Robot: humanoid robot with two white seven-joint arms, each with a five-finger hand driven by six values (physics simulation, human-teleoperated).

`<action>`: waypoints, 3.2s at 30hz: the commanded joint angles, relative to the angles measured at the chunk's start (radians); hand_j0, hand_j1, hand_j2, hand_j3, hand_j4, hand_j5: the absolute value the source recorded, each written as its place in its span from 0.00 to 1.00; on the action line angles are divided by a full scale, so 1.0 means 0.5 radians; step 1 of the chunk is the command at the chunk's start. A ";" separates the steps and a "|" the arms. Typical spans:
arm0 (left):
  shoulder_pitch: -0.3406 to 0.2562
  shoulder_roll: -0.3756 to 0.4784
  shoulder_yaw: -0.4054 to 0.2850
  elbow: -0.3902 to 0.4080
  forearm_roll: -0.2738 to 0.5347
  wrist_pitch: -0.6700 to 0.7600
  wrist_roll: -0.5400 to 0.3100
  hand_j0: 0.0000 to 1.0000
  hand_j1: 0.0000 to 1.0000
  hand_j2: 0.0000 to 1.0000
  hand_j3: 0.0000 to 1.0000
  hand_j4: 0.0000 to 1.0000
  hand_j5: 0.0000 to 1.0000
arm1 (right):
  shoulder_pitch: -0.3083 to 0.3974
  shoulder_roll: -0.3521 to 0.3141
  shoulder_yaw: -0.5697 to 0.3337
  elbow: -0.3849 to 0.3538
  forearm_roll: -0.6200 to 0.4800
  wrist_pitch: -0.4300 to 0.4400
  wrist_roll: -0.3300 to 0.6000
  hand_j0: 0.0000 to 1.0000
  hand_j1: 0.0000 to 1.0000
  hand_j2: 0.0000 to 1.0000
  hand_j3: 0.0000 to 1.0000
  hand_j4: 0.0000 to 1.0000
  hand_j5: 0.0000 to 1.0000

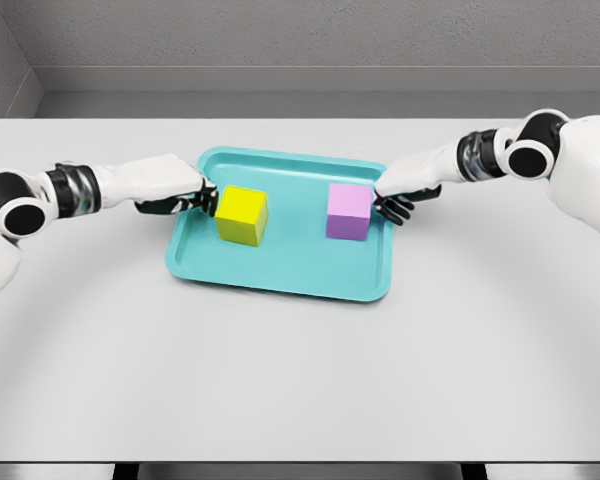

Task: Push two cubes

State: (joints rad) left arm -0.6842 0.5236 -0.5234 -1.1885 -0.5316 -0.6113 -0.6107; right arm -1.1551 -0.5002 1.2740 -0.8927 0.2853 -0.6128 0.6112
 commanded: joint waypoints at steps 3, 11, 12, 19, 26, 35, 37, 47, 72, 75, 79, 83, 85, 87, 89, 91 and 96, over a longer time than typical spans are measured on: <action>0.003 -0.001 -0.042 -0.022 0.035 0.001 0.000 0.43 0.43 0.43 0.43 0.43 0.43 | -0.003 -0.024 0.069 0.003 -0.009 0.004 -0.001 0.13 0.13 0.13 0.13 0.13 0.13; 0.000 -0.001 -0.042 -0.022 0.045 0.001 0.000 0.43 0.43 0.43 0.43 0.43 0.43 | -0.046 -0.070 0.096 -0.019 -0.009 0.004 -0.001 0.11 0.11 0.11 0.11 0.11 0.11; 0.000 0.002 -0.042 -0.022 0.060 0.001 0.000 0.43 0.43 0.43 0.43 0.43 0.43 | -0.049 -0.067 0.096 -0.022 -0.009 0.004 -0.001 0.11 0.11 0.11 0.11 0.11 0.11; -0.003 0.073 -0.036 -0.022 0.134 0.001 0.000 0.43 0.43 0.43 0.43 0.43 0.43 | -0.040 -0.046 0.103 -0.068 -0.012 0.004 -0.001 0.10 0.10 0.10 0.10 0.10 0.10; -0.003 0.131 -0.030 -0.001 0.149 0.001 0.000 0.42 0.42 0.42 0.42 0.42 0.42 | -0.043 -0.012 0.121 -0.098 -0.012 0.004 -0.001 0.10 0.10 0.10 0.10 0.10 0.10; -0.009 0.119 -0.030 0.008 0.137 0.001 0.000 0.40 0.40 0.40 0.40 0.40 0.40 | -0.046 0.022 0.143 -0.089 -0.015 0.004 -0.001 0.10 0.10 0.10 0.10 0.10 0.10; -0.009 0.112 -0.033 0.027 0.134 0.001 0.000 0.40 0.40 0.40 0.40 0.40 0.40 | -0.046 0.022 0.143 -0.089 -0.015 0.004 -0.001 0.10 0.10 0.10 0.10 0.10 0.10; -0.009 0.069 -0.024 0.082 0.143 0.001 0.080 0.40 0.40 0.40 0.40 0.40 0.40 | -0.049 0.052 0.139 -0.092 -0.018 0.004 -0.001 0.10 0.10 0.10 0.10 0.10 0.10; 0.025 -0.019 -0.107 0.094 0.100 0.001 0.120 0.41 0.41 0.41 0.41 0.41 0.41 | -0.046 -0.036 0.075 -0.077 -0.031 0.004 -0.001 0.11 0.11 0.11 0.11 0.11 0.11; 0.022 -0.029 -0.116 0.094 0.097 0.001 0.120 0.40 0.40 0.40 0.40 0.40 0.40 | -0.046 -0.079 0.063 -0.074 -0.043 0.004 -0.001 0.12 0.12 0.12 0.12 0.12 0.12; 0.022 -0.044 -0.116 0.094 0.094 0.001 0.126 0.40 0.40 0.40 0.40 0.40 0.40 | -0.015 -0.168 -0.005 -0.083 -0.298 0.004 -0.001 0.12 0.12 0.12 0.12 0.12 0.12; 0.025 -0.044 -0.119 0.094 0.094 0.001 0.132 0.40 0.40 0.40 0.40 0.40 0.40 | 0.034 -0.159 -0.014 -0.086 -0.359 0.004 -0.001 0.12 0.12 0.12 0.12 0.12 0.12; 0.025 -0.023 -0.116 0.094 0.097 0.001 0.129 0.40 0.40 0.40 0.40 0.40 0.40 | 0.067 -0.147 -0.042 -0.089 -0.380 0.004 -0.001 0.12 0.12 0.12 0.12 0.12 0.12; 0.025 -0.010 -0.110 0.094 0.097 0.001 0.132 0.40 0.40 0.40 0.40 0.40 0.40 | 0.071 -0.135 -0.042 -0.089 -0.402 0.004 -0.001 0.12 0.12 0.12 0.12 0.12 0.12; 0.028 0.002 -0.104 0.094 0.100 0.001 0.129 0.40 0.40 0.40 0.40 0.40 0.40 | 0.071 -0.129 -0.045 -0.086 -0.402 0.004 -0.001 0.12 0.12 0.12 0.12 0.12 0.12; 0.028 0.017 -0.101 0.091 0.100 0.001 0.132 0.40 0.40 0.40 0.40 0.40 0.40 | 0.071 -0.116 -0.042 -0.086 -0.402 0.004 -0.001 0.12 0.12 0.12 0.12 0.12 0.12; 0.055 0.008 -0.098 0.079 0.106 0.001 0.135 0.40 0.40 0.40 0.40 0.40 0.40 | 0.074 -0.040 -0.038 -0.058 -0.399 0.032 -0.001 0.12 0.12 0.12 0.12 0.12 0.12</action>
State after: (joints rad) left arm -0.6565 0.5280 -0.5748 -1.1468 -0.4864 -0.6132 -0.5444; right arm -1.1137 -0.5362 1.2539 -0.9274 0.0885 -0.6026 0.6125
